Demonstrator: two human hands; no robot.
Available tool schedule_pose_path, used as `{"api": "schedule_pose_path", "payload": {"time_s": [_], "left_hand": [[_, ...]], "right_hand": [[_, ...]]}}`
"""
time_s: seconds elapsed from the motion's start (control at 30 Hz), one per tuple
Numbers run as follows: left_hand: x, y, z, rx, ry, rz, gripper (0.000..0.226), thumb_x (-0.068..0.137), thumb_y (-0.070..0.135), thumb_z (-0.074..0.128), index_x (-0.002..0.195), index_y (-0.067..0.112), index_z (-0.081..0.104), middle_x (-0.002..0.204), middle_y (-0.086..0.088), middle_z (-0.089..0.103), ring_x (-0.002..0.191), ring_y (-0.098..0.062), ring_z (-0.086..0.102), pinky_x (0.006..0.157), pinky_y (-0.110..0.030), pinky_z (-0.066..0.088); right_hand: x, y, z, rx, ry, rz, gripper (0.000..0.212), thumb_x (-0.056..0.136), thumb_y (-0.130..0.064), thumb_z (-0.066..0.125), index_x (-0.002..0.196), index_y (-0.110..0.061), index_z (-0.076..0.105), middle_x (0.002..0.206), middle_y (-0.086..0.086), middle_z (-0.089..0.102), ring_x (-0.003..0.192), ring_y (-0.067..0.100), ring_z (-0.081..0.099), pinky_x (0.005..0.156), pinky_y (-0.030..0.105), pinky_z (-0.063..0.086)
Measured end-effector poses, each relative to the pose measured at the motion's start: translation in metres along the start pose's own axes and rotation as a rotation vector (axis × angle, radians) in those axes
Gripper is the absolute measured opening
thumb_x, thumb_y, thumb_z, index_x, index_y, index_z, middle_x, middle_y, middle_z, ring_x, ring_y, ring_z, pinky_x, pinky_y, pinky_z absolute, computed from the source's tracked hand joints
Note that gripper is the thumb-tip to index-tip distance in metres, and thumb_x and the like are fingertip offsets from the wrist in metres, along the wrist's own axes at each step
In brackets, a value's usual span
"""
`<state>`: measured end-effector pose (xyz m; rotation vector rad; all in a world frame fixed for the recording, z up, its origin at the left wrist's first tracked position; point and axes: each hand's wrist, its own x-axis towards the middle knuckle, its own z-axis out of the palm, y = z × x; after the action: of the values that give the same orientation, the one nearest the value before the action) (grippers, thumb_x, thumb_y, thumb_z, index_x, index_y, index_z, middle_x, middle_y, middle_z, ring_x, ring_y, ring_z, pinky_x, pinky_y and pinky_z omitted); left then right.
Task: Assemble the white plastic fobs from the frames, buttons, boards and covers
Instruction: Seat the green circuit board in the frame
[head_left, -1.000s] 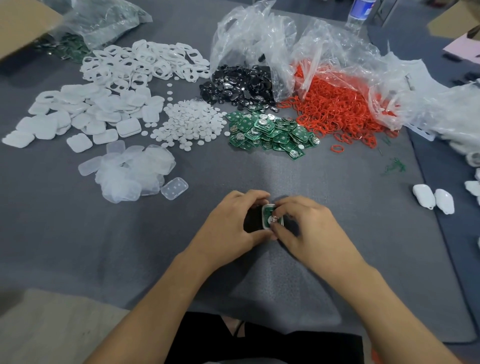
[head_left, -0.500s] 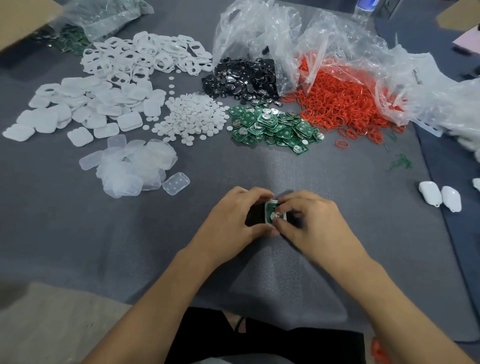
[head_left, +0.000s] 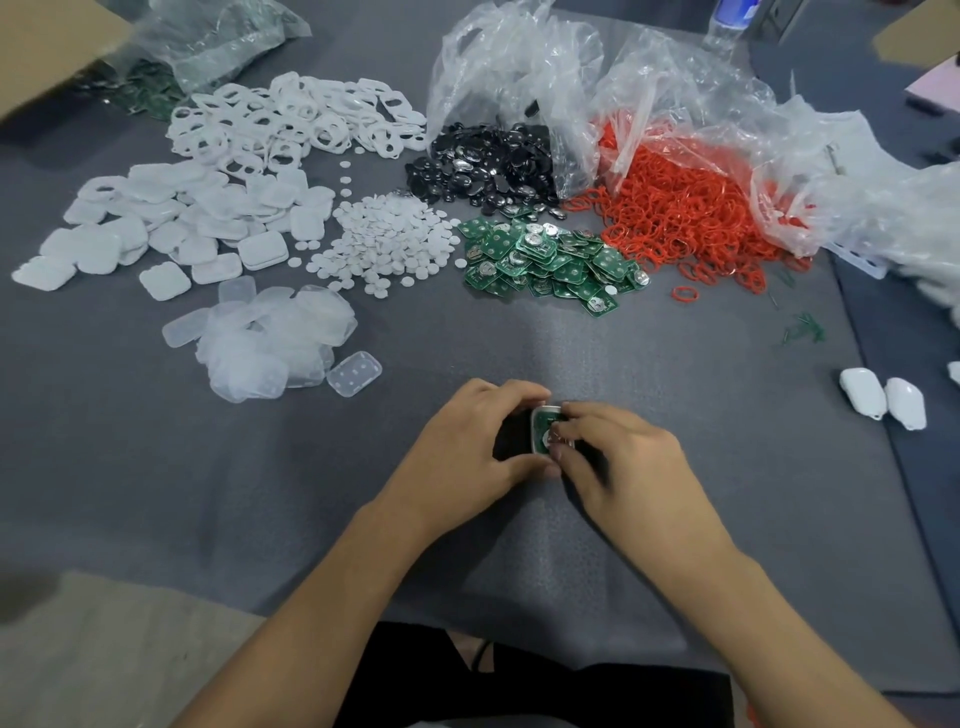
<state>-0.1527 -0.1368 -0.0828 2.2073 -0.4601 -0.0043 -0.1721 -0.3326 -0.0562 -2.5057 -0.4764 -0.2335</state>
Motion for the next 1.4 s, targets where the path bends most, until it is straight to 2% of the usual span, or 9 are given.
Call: {"api": "schedule_pose_path", "payload": {"time_s": [0.07,0.3,0.53,0.7,0.87,1.0,1.4], "left_hand": [[0.0,0.0008,-0.0005,0.01,0.006,0.011,0.06,0.079,0.048,0.085,0.13,0.029,0.06,0.117,0.017,0.064,0.116,-0.005,0.054,0.1,-0.024,0.044],[-0.0003,0.0022,-0.0009,0.019,0.014,0.018,0.06,0.078,0.045,0.086,0.13,0.028,0.061,0.116,0.018,0.065,0.114,-0.005,0.054,0.099,-0.021,0.043],[-0.0003,0.0018,-0.0009,0.029,0.004,0.016,0.06,0.079,0.045,0.086,0.131,0.029,0.06,0.116,0.018,0.063,0.114,-0.005,0.053,0.099,-0.022,0.044],[0.0002,0.0007,-0.0007,0.025,-0.002,0.005,0.062,0.078,0.047,0.086,0.131,0.031,0.059,0.115,0.02,0.062,0.114,-0.002,0.052,0.098,-0.024,0.045],[0.0004,-0.0005,0.0002,0.026,0.004,0.003,0.06,0.078,0.048,0.084,0.13,0.033,0.059,0.113,0.024,0.059,0.114,-0.001,0.051,0.098,-0.023,0.045],[0.0005,-0.0014,0.0005,0.022,0.007,0.005,0.06,0.078,0.049,0.083,0.13,0.035,0.058,0.112,0.025,0.058,0.114,-0.001,0.051,0.098,-0.024,0.046],[0.0007,-0.0011,0.0008,0.015,0.005,-0.003,0.059,0.078,0.047,0.085,0.129,0.034,0.058,0.114,0.018,0.063,0.114,-0.003,0.052,0.099,-0.031,0.048]], "right_hand": [[-0.0019,0.0004,-0.0002,0.014,0.023,0.013,0.017,0.082,-0.007,0.079,0.097,-0.014,0.076,0.112,-0.004,0.072,0.098,0.011,0.068,0.093,0.014,0.047],[-0.0059,-0.0009,0.0011,0.04,0.063,0.012,0.015,0.086,-0.01,0.076,0.101,-0.013,0.076,0.113,-0.005,0.072,0.102,0.007,0.067,0.095,0.017,0.049],[-0.0026,0.0005,0.0014,-0.002,-0.001,-0.004,0.02,0.09,-0.014,0.072,0.109,-0.014,0.074,0.119,-0.004,0.067,0.104,0.012,0.066,0.095,0.026,0.051],[-0.0019,0.0003,-0.0007,-0.027,-0.027,-0.055,0.015,0.091,-0.012,0.071,0.106,-0.01,0.072,0.118,-0.001,0.063,0.101,0.013,0.063,0.096,0.017,0.045],[-0.003,-0.0034,0.0002,-0.039,-0.055,-0.074,0.014,0.097,-0.012,0.06,0.108,-0.005,0.066,0.124,0.002,0.053,0.104,0.017,0.061,0.096,0.029,0.048],[-0.0038,-0.0044,0.0028,-0.033,-0.062,-0.029,0.016,0.098,-0.01,0.059,0.11,-0.001,0.065,0.129,0.007,0.052,0.108,0.02,0.061,0.096,0.037,0.051],[-0.0075,0.0003,0.0078,-0.04,-0.027,-0.052,0.016,0.099,-0.013,0.058,0.111,-0.004,0.064,0.135,0.005,0.046,0.111,0.019,0.06,0.096,0.035,0.051]]}}
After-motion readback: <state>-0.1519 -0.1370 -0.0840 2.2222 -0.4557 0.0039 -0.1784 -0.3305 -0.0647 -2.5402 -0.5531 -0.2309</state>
